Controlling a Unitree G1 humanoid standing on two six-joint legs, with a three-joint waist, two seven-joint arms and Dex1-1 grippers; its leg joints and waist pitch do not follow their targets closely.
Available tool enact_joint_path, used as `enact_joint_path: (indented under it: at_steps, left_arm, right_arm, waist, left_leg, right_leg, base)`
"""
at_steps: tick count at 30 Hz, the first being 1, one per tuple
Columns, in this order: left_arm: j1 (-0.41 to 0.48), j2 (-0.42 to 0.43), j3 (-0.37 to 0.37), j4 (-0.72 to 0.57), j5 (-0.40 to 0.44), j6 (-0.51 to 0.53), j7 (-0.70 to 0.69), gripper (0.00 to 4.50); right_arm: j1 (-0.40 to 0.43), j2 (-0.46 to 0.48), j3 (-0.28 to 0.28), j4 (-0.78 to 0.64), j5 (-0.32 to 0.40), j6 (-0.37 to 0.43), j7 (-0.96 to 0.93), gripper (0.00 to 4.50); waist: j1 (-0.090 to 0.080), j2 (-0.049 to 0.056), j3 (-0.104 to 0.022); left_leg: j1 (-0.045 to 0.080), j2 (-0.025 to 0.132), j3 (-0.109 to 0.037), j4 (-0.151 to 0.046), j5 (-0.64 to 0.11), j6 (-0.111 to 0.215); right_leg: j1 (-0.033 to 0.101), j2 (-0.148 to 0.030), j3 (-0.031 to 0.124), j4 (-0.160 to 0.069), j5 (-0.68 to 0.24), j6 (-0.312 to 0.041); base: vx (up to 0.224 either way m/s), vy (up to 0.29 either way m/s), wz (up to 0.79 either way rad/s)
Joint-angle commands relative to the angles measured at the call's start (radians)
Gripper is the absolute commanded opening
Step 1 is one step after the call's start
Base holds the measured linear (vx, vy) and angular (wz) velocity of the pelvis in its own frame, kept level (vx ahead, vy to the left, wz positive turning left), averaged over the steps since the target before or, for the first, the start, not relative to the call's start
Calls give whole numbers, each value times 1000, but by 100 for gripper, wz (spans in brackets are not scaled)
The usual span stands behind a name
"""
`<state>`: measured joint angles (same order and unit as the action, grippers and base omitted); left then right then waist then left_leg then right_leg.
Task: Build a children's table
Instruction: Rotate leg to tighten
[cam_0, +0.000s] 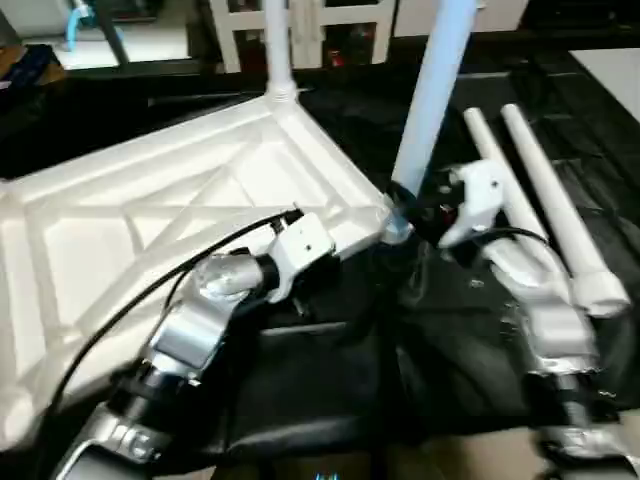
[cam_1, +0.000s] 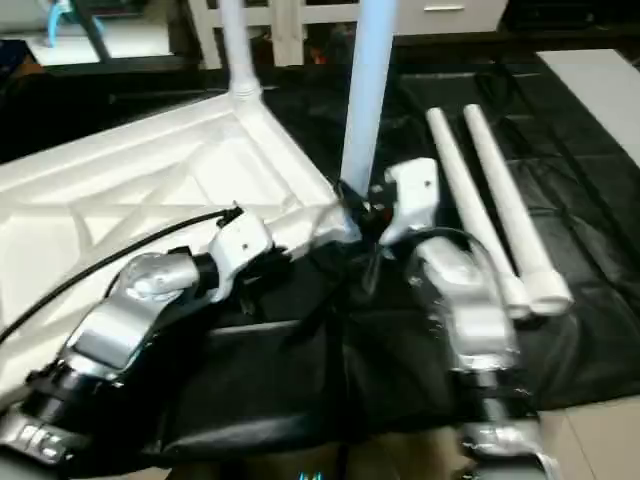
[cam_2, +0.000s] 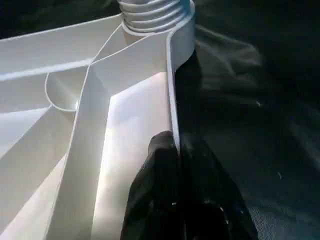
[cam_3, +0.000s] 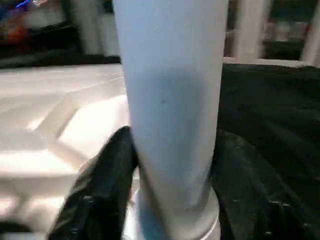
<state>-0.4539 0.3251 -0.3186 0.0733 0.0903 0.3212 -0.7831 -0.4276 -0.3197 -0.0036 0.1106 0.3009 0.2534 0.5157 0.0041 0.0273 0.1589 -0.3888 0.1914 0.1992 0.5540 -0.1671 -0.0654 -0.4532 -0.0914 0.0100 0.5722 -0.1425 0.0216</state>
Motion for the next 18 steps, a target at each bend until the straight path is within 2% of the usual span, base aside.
enact_joint_path:
  at_steps: [1, 2, 3, 4, 6, 8, 9, 13, 16, 18]
  left_arm:
    - [48, 10, -63, -7, -36, -30, -118, 0]
    - [58, 22, -52, -15, -44, -31, -129, 0]
    - [86, 58, -28, -46, -71, -31, -154, 0]
    - [89, 63, -25, -50, -75, -31, -157, 0]
    - [104, 87, -17, -64, -91, -36, -166, 0]
    - [112, 101, -14, -69, -98, -41, -170, 0]
    - [116, 106, -11, -68, -98, -46, -173, 0]
    - [119, 105, -9, -69, -96, -48, -177, 0]
    - [120, 106, -10, -73, -98, -46, -178, 0]
    - [122, 109, -12, -78, -102, -45, -177, 0]
  right_arm:
    - [3, -22, -33, -7, 4, 17, 14, 268]
    - [13, -57, -32, -26, 15, 21, 59, 287]
    - [51, -157, -37, -82, 56, 52, 190, 287]
    - [56, -170, -37, -90, 62, 58, 206, 300]
    - [77, -221, -44, -115, 81, 73, 270, 304]
    - [84, -242, -56, -121, 97, 82, 299, 304]
    - [85, -247, -66, -118, 114, 88, 313, 280]
    - [84, -246, -64, -111, 137, 100, 325, 262]
    - [85, -247, -60, -115, 142, 103, 328, 239]
    - [87, -248, -52, -121, 148, 110, 332, 221]
  waist:
    - [6, -7, -63]
    - [5, -8, -64]
    - [10, -5, -69]
    - [20, -7, -72]
    - [27, -5, -70]
    - [28, -4, -71]
    - [29, -6, -69]
    - [27, -9, -65]
    - [27, -8, -64]
    - [27, -10, -65]
  left_leg:
    - [14, 17, 0, -57, -204, 79]
    - [10, 15, 1, -55, -179, 85]
    - [16, 16, 2, -52, -142, 99]
    - [21, 19, 1, -48, -100, 124]
    - [16, 18, 4, -43, -57, 159]
    - [17, 18, 5, -41, -53, 174]
    - [16, 19, 5, -43, -71, 172]
    - [18, 22, 4, -48, -139, 137]
    - [20, 22, 4, -49, -170, 113]
    - [19, 21, 3, -48, -168, 110]
  right_leg:
    - [51, -8, 7, -56, -115, -214]
    - [54, -8, 7, -51, -83, -227]
    - [58, -6, 5, -44, -22, -250]
    - [66, -6, 7, -36, 55, -269]
    - [66, -8, 6, -29, 118, -286]
    - [66, -9, 5, -29, 104, -299]
    - [65, -12, 5, -33, 62, -300]
    - [63, -16, 6, -45, -94, -283]
    - [59, -17, 8, -49, -150, -265]
    - [59, -16, 9, -48, -151, -259]
  base:
    - [55, -1, 3]
    - [58, 1, 2]
    - [54, 8, 2]
    - [54, 8, 2]
    - [29, 5, 1]
    - [0, 0, 0]
    - [0, 0, 0]
    - [0, 0, 0]
    - [0, 0, 0]
    - [0, 0, 0]
